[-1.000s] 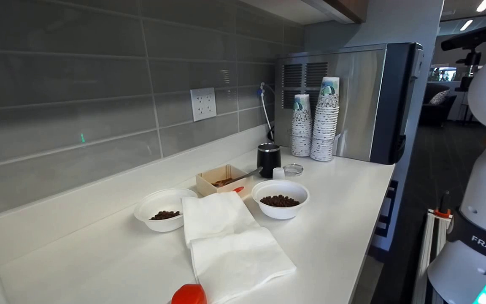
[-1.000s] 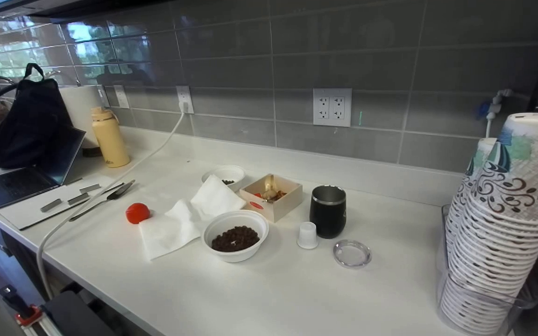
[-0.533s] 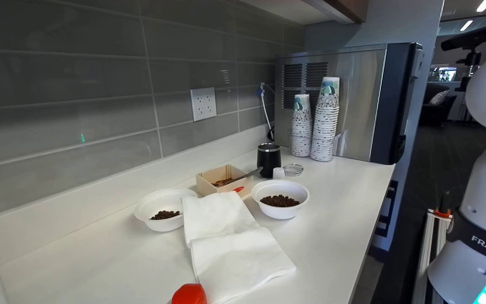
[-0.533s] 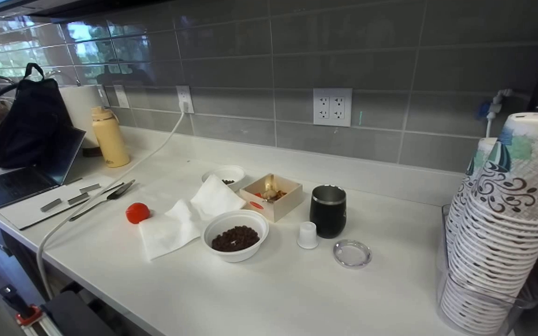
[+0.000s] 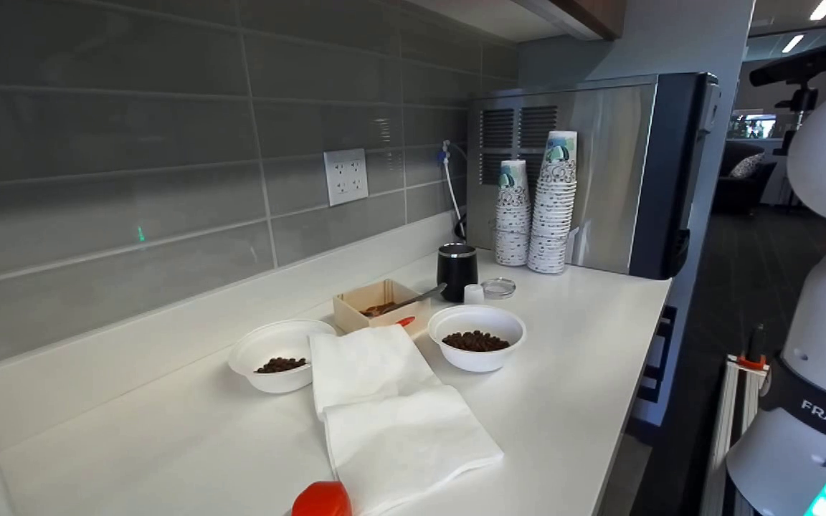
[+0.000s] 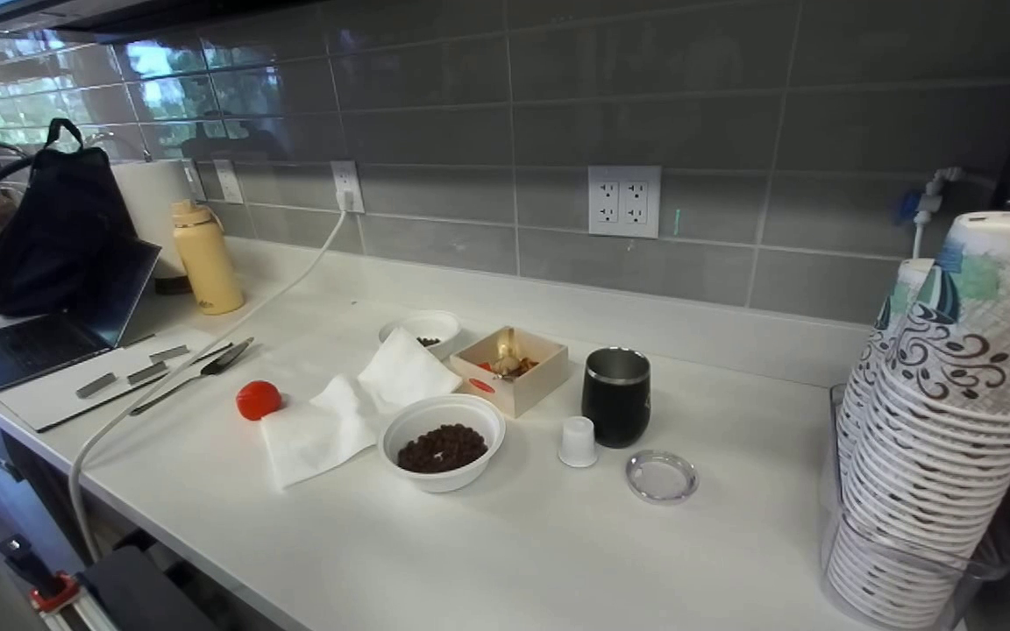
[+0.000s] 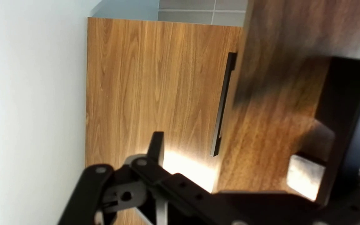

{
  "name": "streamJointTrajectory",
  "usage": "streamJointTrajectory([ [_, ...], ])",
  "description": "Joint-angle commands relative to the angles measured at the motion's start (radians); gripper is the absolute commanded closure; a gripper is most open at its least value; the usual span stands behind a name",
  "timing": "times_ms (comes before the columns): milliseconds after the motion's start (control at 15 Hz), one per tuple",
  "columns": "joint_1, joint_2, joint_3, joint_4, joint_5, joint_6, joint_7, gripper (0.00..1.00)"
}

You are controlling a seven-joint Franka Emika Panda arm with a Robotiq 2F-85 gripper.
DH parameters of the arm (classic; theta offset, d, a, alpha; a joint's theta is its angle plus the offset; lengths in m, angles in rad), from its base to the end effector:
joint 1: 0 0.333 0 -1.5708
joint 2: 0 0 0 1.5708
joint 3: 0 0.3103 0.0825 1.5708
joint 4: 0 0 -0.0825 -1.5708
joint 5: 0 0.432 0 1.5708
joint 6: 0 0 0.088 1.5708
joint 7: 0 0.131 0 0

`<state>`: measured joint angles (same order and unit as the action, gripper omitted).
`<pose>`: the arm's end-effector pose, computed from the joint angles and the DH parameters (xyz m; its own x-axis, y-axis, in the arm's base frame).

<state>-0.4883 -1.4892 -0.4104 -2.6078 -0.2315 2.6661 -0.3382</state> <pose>0.0733 -0.2462 0.7509 0.1284 0.0798 0.9885 -0.5626 -0.8150 0.1388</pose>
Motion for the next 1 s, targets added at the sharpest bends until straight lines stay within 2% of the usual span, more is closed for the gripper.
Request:
streamJointTrajectory([
  [0, -0.052, 0.0, -0.037, -0.032, -0.001, -0.027, -0.067, 0.0],
  [333, 0.028, 0.003, -0.042, -0.007, -0.063, -0.034, -0.052, 0.0],
  [933, 0.154, 0.148, -0.015, 0.086, -0.102, -0.017, -0.049, 0.0],
])
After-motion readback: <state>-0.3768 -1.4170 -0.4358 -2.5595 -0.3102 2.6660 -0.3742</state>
